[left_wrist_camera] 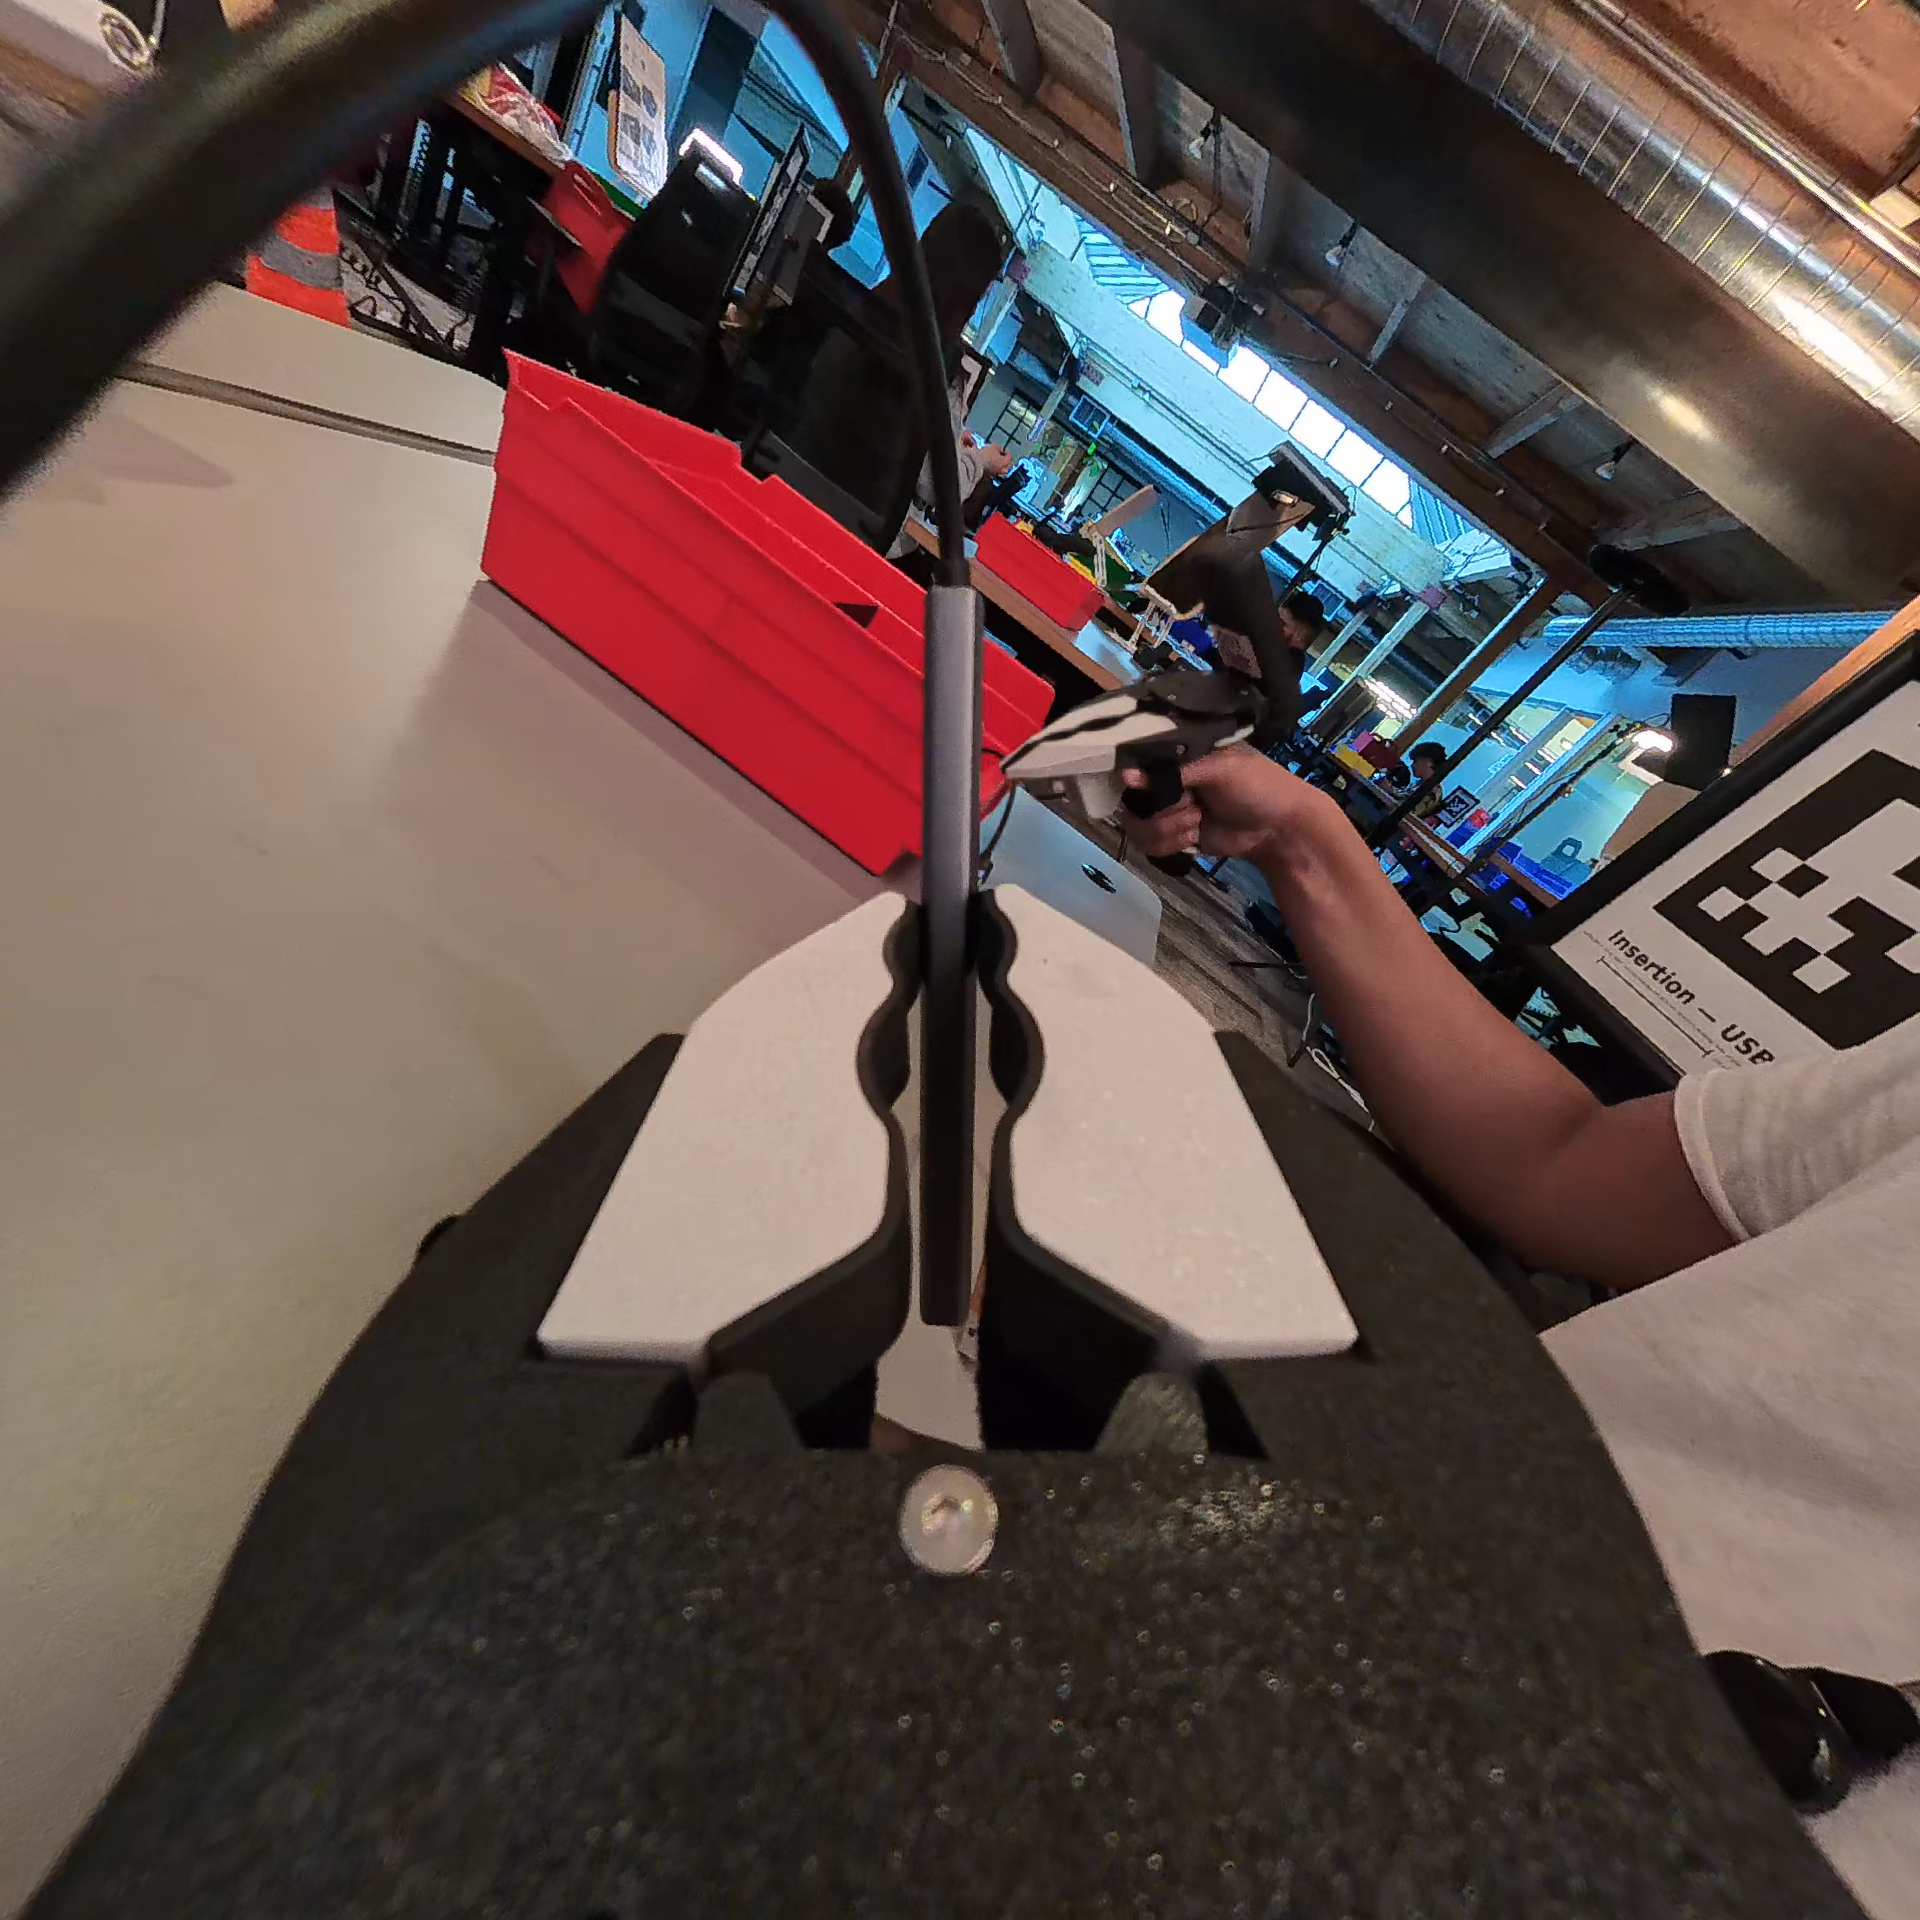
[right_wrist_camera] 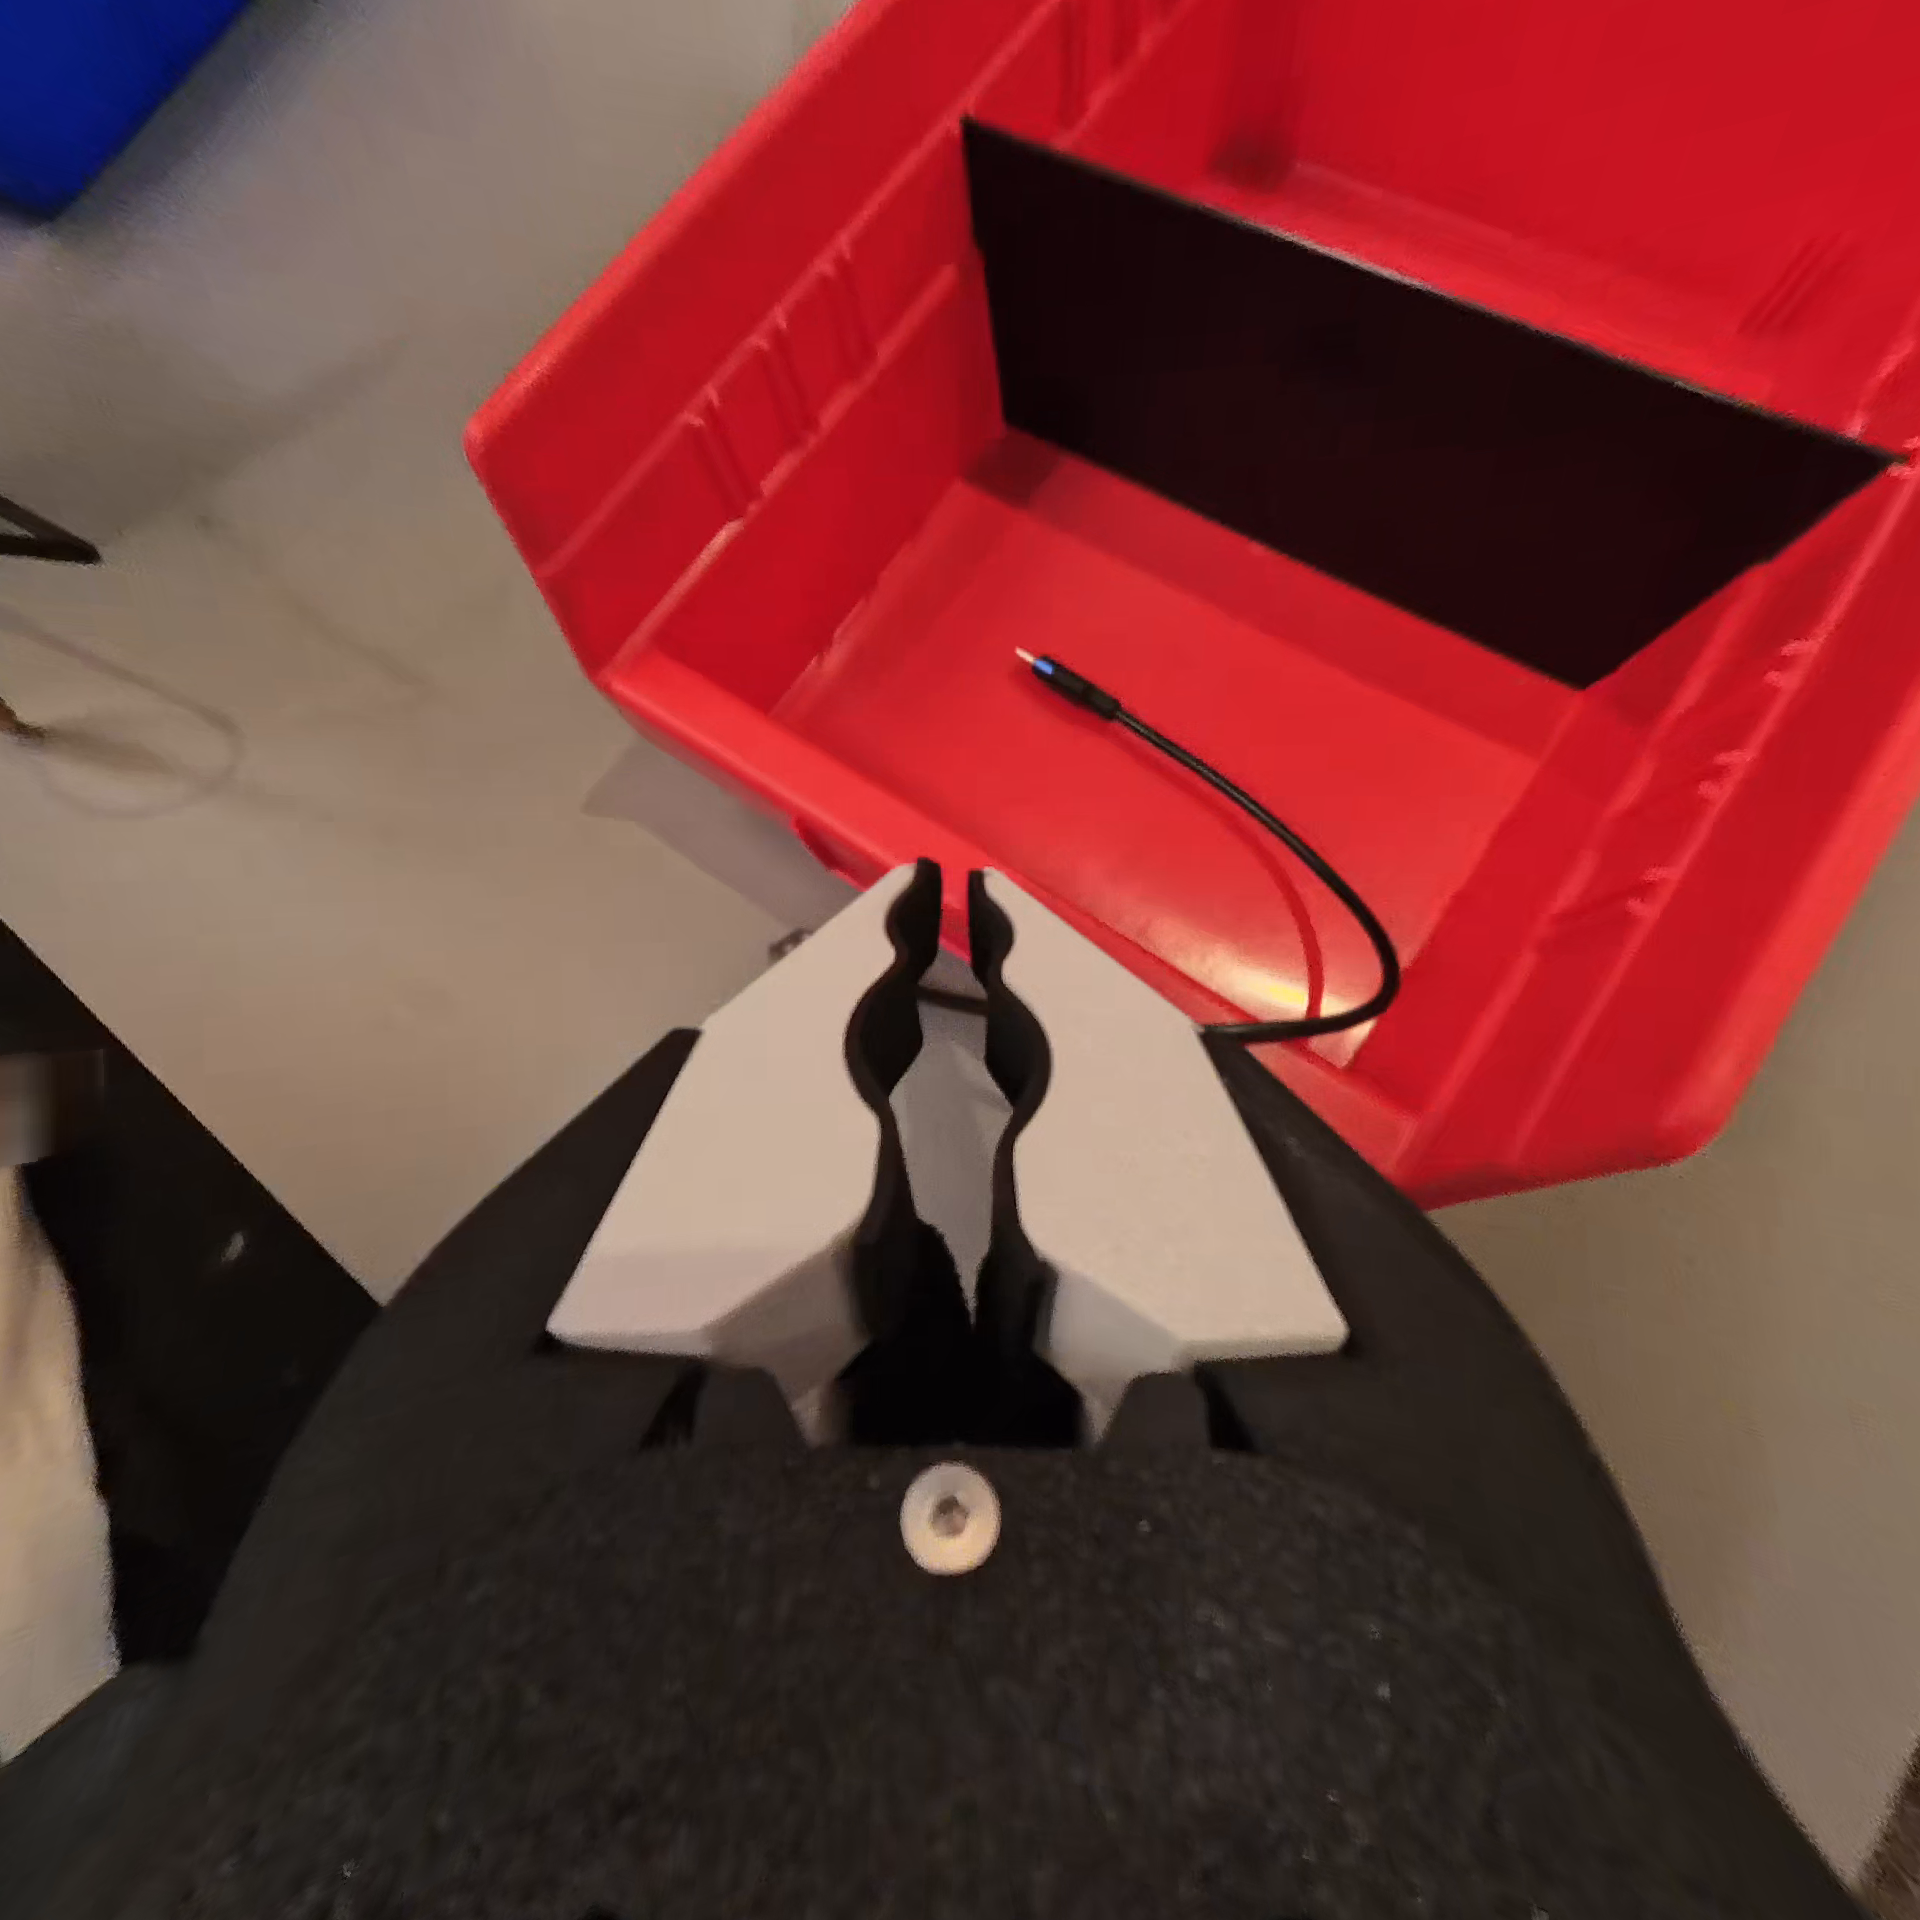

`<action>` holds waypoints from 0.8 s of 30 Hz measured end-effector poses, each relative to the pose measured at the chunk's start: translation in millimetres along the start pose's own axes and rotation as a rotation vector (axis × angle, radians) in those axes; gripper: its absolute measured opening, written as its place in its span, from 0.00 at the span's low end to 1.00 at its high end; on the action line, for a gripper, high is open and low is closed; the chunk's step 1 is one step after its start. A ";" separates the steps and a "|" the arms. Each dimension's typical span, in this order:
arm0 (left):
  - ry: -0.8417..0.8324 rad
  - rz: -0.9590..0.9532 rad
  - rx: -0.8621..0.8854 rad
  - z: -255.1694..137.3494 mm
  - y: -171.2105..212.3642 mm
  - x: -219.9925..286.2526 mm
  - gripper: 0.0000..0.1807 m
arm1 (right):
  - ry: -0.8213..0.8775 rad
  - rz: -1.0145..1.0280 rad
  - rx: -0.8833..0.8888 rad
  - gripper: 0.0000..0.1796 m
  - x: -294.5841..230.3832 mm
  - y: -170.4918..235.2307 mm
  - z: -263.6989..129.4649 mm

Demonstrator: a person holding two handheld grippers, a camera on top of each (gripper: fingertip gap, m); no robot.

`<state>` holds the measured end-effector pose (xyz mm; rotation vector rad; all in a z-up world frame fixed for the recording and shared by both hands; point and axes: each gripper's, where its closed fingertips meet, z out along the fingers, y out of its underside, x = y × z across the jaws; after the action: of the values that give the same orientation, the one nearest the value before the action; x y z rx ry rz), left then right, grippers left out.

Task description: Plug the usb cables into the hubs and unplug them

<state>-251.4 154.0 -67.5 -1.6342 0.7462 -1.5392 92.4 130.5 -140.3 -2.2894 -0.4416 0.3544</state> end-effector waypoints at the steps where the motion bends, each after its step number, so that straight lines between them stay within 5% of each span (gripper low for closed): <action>1: 0.000 0.001 0.000 -0.9 -0.3 0.2 0.05 | -0.002 -0.010 -0.036 0.02 -1.6 5.3 -0.9; 6: -0.001 0.002 -0.001 -3.8 0.1 -0.2 0.05 | -0.046 -0.052 -0.249 0.13 -20.0 55.0 8.4; 10: 0.005 -0.006 -0.014 -1.4 3.5 0.1 0.05 | -0.074 0.037 -0.169 0.21 -23.7 49.5 29.0; 17: 0.010 0.017 -0.033 0.7 6.2 3.7 0.05 | -0.243 0.310 -0.011 0.00 -25.8 34.2 32.5; 24: 0.014 0.003 -0.036 0.6 7.2 1.5 0.05 | -0.285 0.255 -0.007 0.03 -37.1 28.5 10.5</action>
<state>-250.0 148.9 -72.7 -1.6489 0.7880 -1.5450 60.8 103.2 -163.9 -2.3139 -0.2903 0.8143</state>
